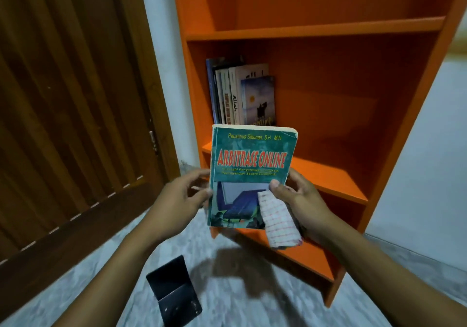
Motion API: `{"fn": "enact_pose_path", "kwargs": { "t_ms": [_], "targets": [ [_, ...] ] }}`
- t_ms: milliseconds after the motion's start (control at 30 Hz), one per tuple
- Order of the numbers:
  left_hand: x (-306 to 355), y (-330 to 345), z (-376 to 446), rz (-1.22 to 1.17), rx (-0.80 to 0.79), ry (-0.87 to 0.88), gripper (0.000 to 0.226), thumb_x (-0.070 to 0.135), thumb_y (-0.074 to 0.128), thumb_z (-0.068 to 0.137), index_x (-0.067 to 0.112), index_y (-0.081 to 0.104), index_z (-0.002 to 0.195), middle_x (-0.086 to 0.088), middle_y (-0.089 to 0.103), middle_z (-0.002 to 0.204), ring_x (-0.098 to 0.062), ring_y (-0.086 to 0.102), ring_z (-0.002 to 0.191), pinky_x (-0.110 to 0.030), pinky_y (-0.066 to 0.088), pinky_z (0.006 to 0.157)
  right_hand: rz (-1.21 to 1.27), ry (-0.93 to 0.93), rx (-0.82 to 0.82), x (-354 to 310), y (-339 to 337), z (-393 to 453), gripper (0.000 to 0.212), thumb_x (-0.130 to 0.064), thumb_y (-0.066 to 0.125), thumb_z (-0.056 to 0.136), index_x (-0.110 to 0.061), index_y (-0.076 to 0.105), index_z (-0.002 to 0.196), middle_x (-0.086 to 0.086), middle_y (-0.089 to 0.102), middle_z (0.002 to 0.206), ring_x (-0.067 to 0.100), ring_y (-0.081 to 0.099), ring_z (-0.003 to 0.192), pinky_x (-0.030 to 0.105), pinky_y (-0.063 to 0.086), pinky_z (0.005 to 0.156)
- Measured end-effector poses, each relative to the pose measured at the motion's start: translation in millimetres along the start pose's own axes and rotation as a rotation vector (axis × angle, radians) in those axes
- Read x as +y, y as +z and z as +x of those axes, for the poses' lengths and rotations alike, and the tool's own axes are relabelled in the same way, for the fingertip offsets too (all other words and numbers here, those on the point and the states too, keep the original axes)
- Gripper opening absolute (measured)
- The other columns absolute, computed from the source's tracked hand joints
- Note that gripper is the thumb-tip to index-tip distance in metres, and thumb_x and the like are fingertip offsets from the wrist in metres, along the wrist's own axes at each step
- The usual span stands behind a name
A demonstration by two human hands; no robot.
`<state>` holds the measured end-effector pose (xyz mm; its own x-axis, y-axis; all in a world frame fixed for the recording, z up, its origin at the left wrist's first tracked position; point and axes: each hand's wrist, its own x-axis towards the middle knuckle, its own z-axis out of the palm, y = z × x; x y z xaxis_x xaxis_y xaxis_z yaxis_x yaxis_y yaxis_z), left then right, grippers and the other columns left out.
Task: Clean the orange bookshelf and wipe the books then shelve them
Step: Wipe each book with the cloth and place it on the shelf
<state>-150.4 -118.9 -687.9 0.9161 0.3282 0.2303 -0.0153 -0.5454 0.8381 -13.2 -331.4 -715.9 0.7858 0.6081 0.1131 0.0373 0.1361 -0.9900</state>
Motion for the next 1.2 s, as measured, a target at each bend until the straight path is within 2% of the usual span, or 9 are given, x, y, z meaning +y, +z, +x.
{"fn": "enact_pose_path", "kwargs": {
  "t_ms": [200, 300, 367, 533, 600, 733, 900, 1067, 1200],
  "targets": [
    [16.7, 0.4, 41.2, -0.087, 0.002, -0.062, 0.020, 0.012, 0.066, 0.093, 0.023, 0.066, 0.109, -0.006, 0.068, 0.105, -0.022, 0.071, 0.095, -0.038, 0.063, 0.073, -0.101, -0.076, 0.019, -46.4, -8.4, 41.2, 0.019, -0.011, 0.058, 0.098, -0.012, 0.061, 0.117, 0.006, 0.075, 0.107, 0.014, 0.074, 0.089, 0.029, 0.061, 0.073],
    [18.7, 9.6, 82.9, -0.097, 0.040, -0.065, 0.014, 0.012, 0.064, 0.094, 0.013, 0.061, 0.108, -0.018, 0.062, 0.107, -0.031, 0.070, 0.089, -0.050, 0.062, 0.069, -0.203, -0.195, 0.243, -59.0, -16.7, 68.5, 0.027, -0.024, 0.067, 0.093, -0.023, 0.058, 0.119, 0.009, 0.073, 0.103, 0.021, 0.072, 0.090, 0.044, 0.062, 0.075],
    [17.6, 23.2, 116.6, -0.080, 0.087, -0.044, 0.013, 0.012, 0.065, 0.094, 0.008, 0.056, 0.102, -0.019, 0.058, 0.098, -0.034, 0.062, 0.077, -0.060, 0.056, 0.069, -0.286, -0.253, 0.405, -61.5, -25.0, 80.8, 0.041, -0.034, 0.068, 0.090, -0.037, 0.050, 0.127, 0.003, 0.068, 0.111, 0.009, 0.067, 0.095, 0.046, 0.059, 0.084],
    [24.5, 64.1, 197.9, -0.040, 0.192, -0.002, 0.023, 0.008, 0.063, 0.094, 0.022, 0.049, 0.083, -0.009, 0.047, 0.071, -0.026, 0.045, 0.063, -0.039, 0.050, 0.059, -0.259, -0.292, 0.472, -54.5, -44.6, 84.0, 0.047, -0.029, 0.064, 0.095, -0.031, 0.043, 0.137, 0.002, 0.066, 0.101, -0.003, 0.063, 0.092, 0.024, 0.052, 0.074],
    [23.5, 82.3, 223.5, -0.031, 0.233, -0.024, 0.027, 0.005, 0.062, 0.094, 0.015, 0.041, 0.081, -0.003, 0.040, 0.067, -0.019, 0.035, 0.062, -0.032, 0.036, 0.056, -0.247, -0.277, 0.468, -48.8, -56.0, 85.3, 0.049, -0.030, 0.064, 0.095, -0.031, 0.042, 0.139, 0.001, 0.066, 0.098, 0.002, 0.065, 0.096, 0.031, 0.056, 0.078],
    [16.3, 114.9, 262.8, 0.037, 0.330, -0.095, 0.010, 0.002, 0.058, 0.093, 0.010, 0.055, 0.099, -0.003, 0.056, 0.086, -0.023, 0.052, 0.079, -0.030, 0.040, 0.062, -0.274, -0.219, 0.472, -42.6, -77.6, 91.5, 0.053, -0.040, 0.063, 0.093, -0.034, 0.037, 0.139, -0.002, 0.065, 0.105, 0.020, 0.067, 0.108, 0.049, 0.057, 0.089],
    [-5.8, 137.9, 286.3, 0.060, 0.423, -0.215, 0.026, -0.007, 0.056, 0.083, 0.005, 0.057, 0.105, -0.019, 0.061, 0.107, -0.037, 0.059, 0.098, -0.040, 0.051, 0.079, -0.257, -0.184, 0.454, -36.2, -90.8, 100.6, 0.053, -0.042, 0.064, 0.093, -0.029, 0.038, 0.137, 0.004, 0.066, 0.110, 0.021, 0.068, 0.106, 0.048, 0.057, 0.089],
    [-10.6, 141.1, 292.9, 0.057, 0.510, -0.235, 0.025, -0.005, 0.059, 0.086, 0.005, 0.057, 0.108, -0.018, 0.060, 0.113, -0.029, 0.056, 0.095, -0.034, 0.048, 0.077, -0.265, -0.163, 0.407, -33.2, -91.5, 104.7, 0.028, -0.039, 0.064, 0.094, -0.036, 0.048, 0.116, 0.006, 0.067, 0.109, 0.016, 0.069, 0.100, 0.040, 0.058, 0.078],
    [-12.6, 139.2, 295.9, 0.145, 0.488, -0.257, 0.022, 0.006, 0.063, 0.089, 0.006, 0.055, 0.110, -0.021, 0.060, 0.118, -0.039, 0.060, 0.101, -0.043, 0.052, 0.085, -0.257, -0.150, 0.393, -32.5, -84.3, 104.0, 0.051, -0.039, 0.063, 0.094, -0.023, 0.041, 0.138, 0.001, 0.062, 0.106, 0.019, 0.068, 0.099, 0.042, 0.056, 0.080]
  ]
}}
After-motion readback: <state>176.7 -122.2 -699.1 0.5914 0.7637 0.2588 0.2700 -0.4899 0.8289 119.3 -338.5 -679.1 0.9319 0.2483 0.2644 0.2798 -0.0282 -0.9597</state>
